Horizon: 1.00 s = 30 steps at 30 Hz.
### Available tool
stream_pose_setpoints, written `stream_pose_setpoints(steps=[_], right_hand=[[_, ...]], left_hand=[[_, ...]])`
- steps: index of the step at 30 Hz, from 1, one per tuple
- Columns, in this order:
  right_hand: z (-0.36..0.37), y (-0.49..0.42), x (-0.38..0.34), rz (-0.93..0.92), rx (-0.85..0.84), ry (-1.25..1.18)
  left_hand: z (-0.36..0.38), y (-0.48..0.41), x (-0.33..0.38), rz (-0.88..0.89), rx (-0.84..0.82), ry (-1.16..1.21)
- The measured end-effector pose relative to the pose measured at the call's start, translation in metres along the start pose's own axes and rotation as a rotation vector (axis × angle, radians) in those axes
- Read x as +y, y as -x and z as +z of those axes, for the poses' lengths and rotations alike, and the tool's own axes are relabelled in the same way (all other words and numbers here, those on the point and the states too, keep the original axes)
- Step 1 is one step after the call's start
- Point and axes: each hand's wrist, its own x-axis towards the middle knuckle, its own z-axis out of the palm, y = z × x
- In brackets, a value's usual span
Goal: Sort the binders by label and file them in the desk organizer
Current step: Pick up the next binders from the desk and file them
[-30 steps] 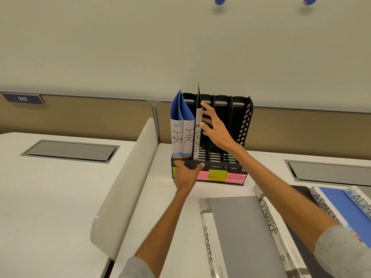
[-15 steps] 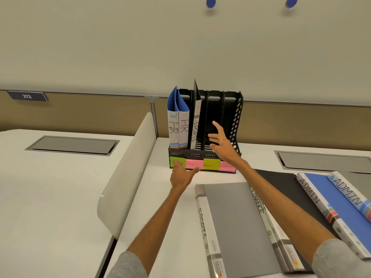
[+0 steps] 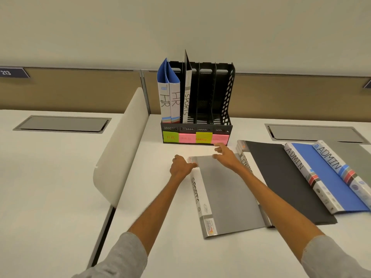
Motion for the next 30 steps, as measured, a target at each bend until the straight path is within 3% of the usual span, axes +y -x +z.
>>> stream_pose_setpoints(steps=[5,12,16,23,30], right_hand=[[0.013,0.023,0.029,0.052,-0.042,0.042],[0.037,0.049,0.053,-0.032,-0.061,0.197],[0.054,0.059,0.068,-0.108,-0.025,0.301],[0.052,0.056,0.073,-0.059,-0.09,0.365],[0.041,0.051,0.061,-0.008,-0.038,0.19]], left_hand=[[0.01,0.01,-0.014,0.004,-0.053,-0.075],[0.028,0.024,-0.023,-0.034,-0.025,-0.158],[0.045,0.034,-0.016,-0.049,-0.035,-0.092],[0.05,0.03,-0.017,-0.205,-0.071,0.454],[0.041,0.026,-0.02,-0.265,-0.154,0.948]])
